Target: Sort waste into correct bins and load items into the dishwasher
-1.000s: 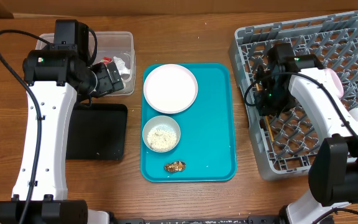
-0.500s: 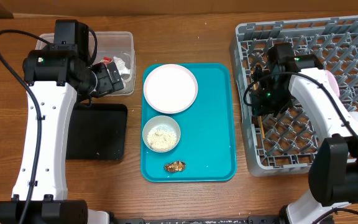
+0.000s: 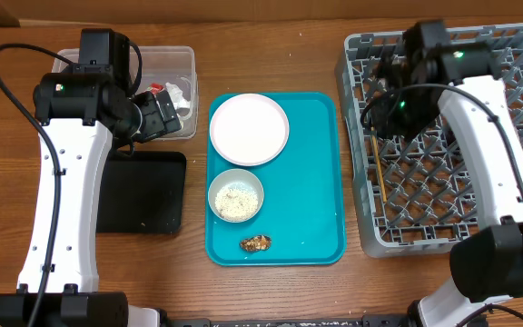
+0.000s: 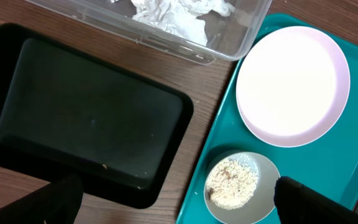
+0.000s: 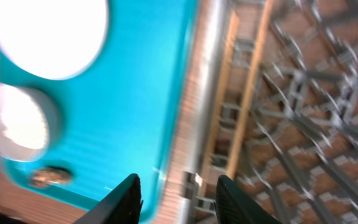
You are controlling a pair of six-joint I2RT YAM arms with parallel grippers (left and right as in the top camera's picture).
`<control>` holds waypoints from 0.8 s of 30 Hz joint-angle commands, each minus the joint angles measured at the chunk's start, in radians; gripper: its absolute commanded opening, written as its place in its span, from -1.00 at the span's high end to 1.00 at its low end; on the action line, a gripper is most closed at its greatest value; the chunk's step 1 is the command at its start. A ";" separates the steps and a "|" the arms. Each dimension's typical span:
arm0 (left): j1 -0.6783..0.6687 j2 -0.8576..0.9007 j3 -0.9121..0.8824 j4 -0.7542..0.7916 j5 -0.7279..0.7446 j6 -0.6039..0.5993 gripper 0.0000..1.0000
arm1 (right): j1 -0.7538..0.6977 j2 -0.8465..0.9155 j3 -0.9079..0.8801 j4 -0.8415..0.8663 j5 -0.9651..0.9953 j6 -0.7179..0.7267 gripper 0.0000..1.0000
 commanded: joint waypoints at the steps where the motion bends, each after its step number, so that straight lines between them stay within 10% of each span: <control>1: -0.014 0.002 0.013 0.006 0.003 0.013 -0.99 | 0.016 -0.037 0.035 0.013 -0.200 0.028 -0.05; 5: -0.014 0.002 0.013 0.009 0.003 0.013 -0.99 | 0.018 -0.033 0.032 0.029 -0.291 0.028 -1.00; 24: -0.030 0.002 0.013 0.004 0.091 0.024 -1.00 | 0.122 -0.022 -0.045 0.060 -0.242 0.060 -0.86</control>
